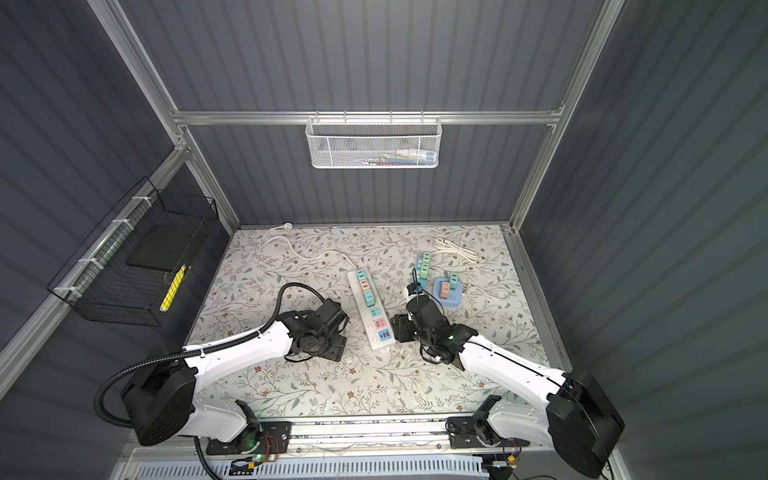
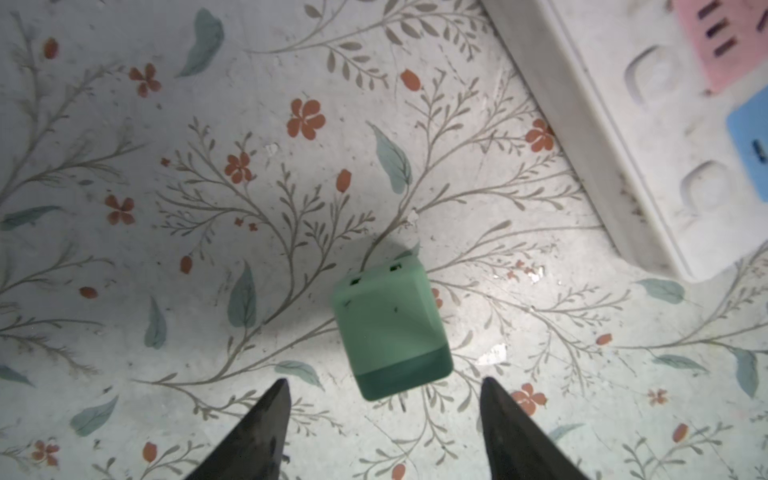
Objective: Insert the plug
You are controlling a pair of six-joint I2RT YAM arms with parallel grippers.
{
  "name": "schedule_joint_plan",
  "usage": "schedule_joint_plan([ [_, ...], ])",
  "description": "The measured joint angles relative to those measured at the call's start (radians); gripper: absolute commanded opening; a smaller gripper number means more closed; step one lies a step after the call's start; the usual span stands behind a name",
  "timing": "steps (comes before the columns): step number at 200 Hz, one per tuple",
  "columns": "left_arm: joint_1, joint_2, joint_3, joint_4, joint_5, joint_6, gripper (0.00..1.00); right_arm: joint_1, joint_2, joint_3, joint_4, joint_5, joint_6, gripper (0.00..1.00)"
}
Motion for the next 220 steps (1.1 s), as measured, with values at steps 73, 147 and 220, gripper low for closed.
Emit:
schedule_joint_plan([
  [73,0.0,0.055,0.003,0.023,-0.015,-0.034,0.59,0.0,0.022,-0.028,0.041,-0.045,0.031,0.54],
  [147,0.0,0.082,0.002,0.056,-0.024,-0.034,0.55,0.0,0.032,-0.037,0.056,-0.065,0.048,0.55],
  [220,0.0,0.105,-0.015,0.066,-0.033,-0.033,0.52,0.0,0.049,-0.037,0.064,-0.08,0.051,0.56],
])
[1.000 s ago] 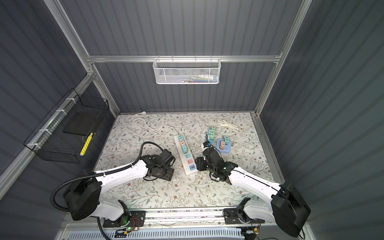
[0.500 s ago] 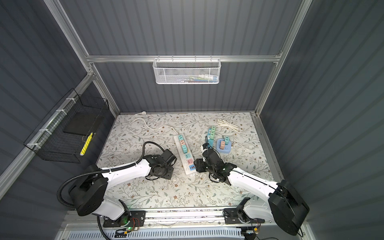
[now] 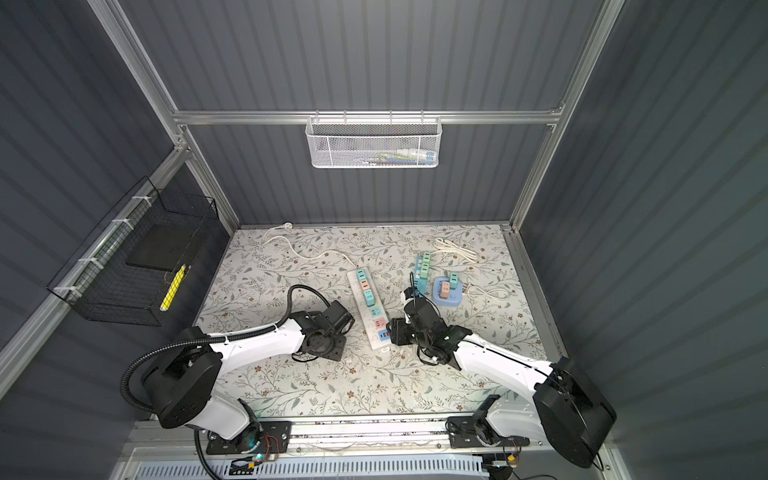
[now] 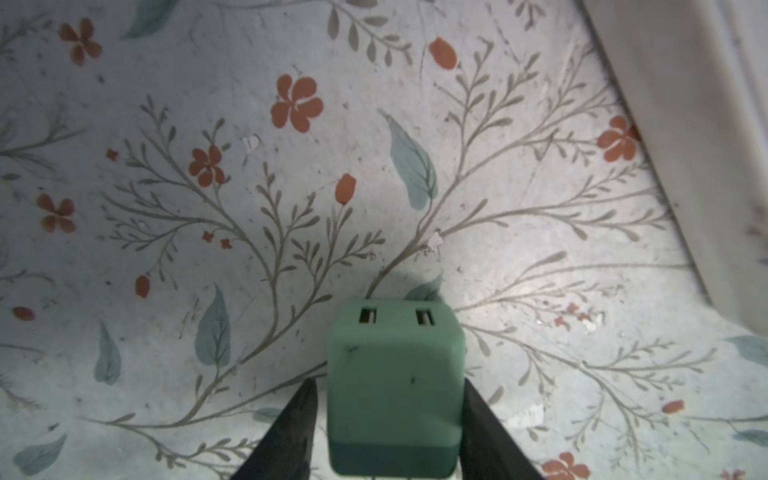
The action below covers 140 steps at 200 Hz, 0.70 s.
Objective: Insert the plug
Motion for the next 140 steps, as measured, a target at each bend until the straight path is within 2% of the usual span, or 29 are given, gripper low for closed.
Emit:
schedule_joint_plan([
  [42,0.0,0.018,-0.005,0.018,-0.008,0.008,0.49,0.0,0.0,0.0,0.001,-0.003,0.0,0.57],
  [94,-0.003,0.025,-0.011,0.055,-0.006,0.035,0.19,0.0,0.0,0.0,-0.002,-0.005,0.001,0.56],
  [120,-0.032,-0.012,-0.043,0.111,-0.009,0.068,0.1,0.0,-0.012,0.001,-0.011,-0.019,0.008,0.51],
  [140,-0.076,-0.114,-0.098,0.214,-0.015,0.106,0.06,0.0,-0.045,0.008,-0.019,-0.042,0.016,0.49],
])
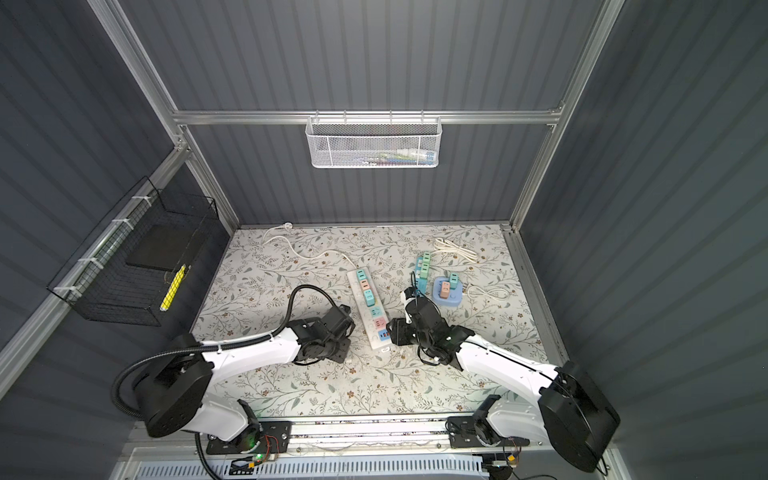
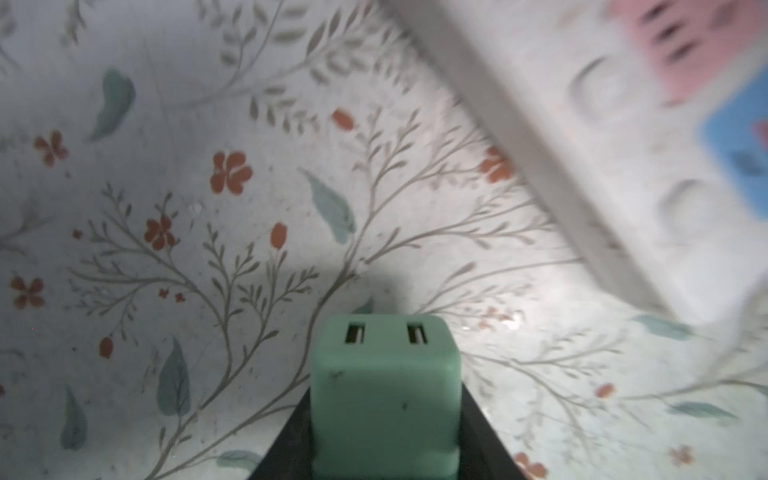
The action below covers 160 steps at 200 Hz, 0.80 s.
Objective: Insert the plug
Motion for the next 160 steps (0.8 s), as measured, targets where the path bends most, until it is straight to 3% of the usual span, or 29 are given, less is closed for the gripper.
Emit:
schedule_joint_plan([
  [17,-0.039,-0.126,-0.081,0.171,-0.01,0.045,0.0,0.0,-0.04,0.013,0.0,-0.031,0.003,0.46],
  [37,-0.073,-0.237,-0.203,0.421,-0.01,0.105,0.0,0.0,-0.068,0.038,0.002,-0.079,0.005,0.46],
  [54,-0.089,-0.264,-0.261,0.551,-0.003,0.158,0.0,-0.001,-0.093,0.055,0.002,-0.121,0.005,0.55],
  [91,-0.089,-0.249,-0.251,0.644,0.017,0.234,0.0,-0.001,-0.086,0.079,0.003,-0.204,0.018,0.57],
  [160,-0.09,-0.239,-0.246,0.66,0.031,0.265,0.0,0.022,0.063,0.099,0.06,-0.322,0.053,0.5],
])
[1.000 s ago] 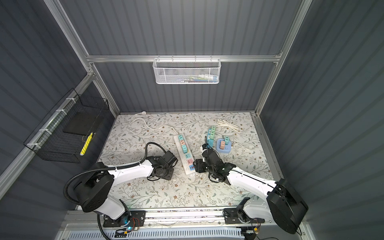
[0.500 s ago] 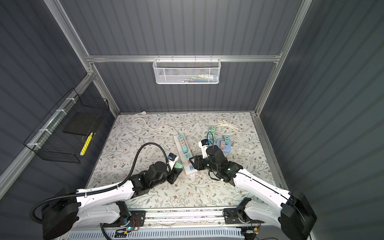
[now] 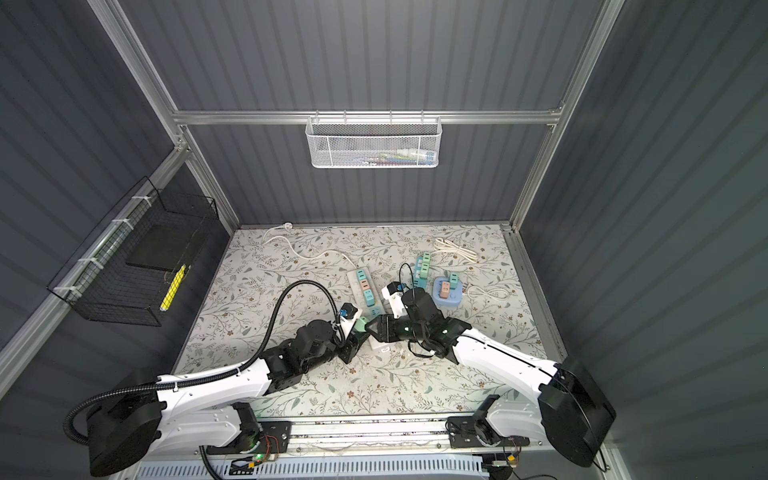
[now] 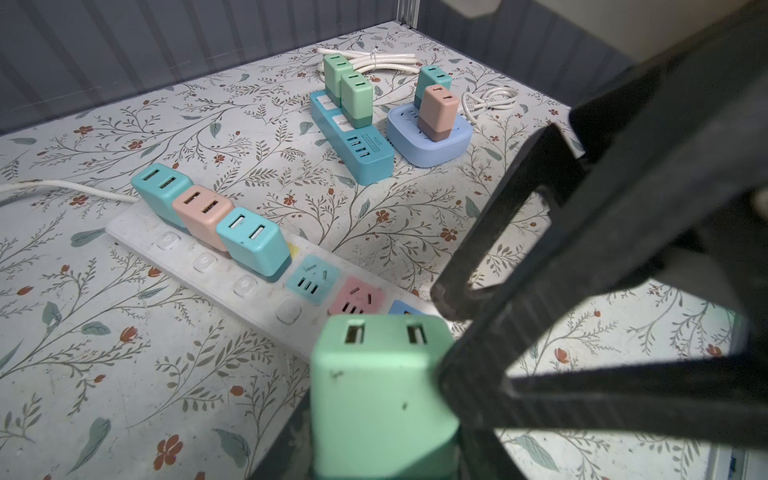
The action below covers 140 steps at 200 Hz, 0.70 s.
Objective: Insert the plug
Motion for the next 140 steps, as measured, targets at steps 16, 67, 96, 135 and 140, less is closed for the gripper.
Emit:
schedule_joint_plan([
  [16,0.0,0.0,0.004,-0.006,0.002,0.002,0.0,0.006,0.029,0.014,0.021,-0.013,0.006,0.48],
  [67,0.0,-0.002,0.01,-0.015,0.006,0.004,0.06,0.019,0.103,0.046,0.076,-0.031,0.034,0.32],
  [96,0.0,-0.009,0.011,-0.041,0.002,-0.001,0.39,0.025,0.114,0.05,0.075,-0.029,0.018,0.28],
  [135,0.0,-0.066,0.01,-0.065,-0.031,-0.031,0.61,0.052,0.066,0.043,0.086,0.033,0.014,0.25],
  [140,0.0,-0.08,0.009,-0.067,-0.04,-0.037,0.63,0.058,0.051,0.037,0.09,0.053,0.006,0.25],
])
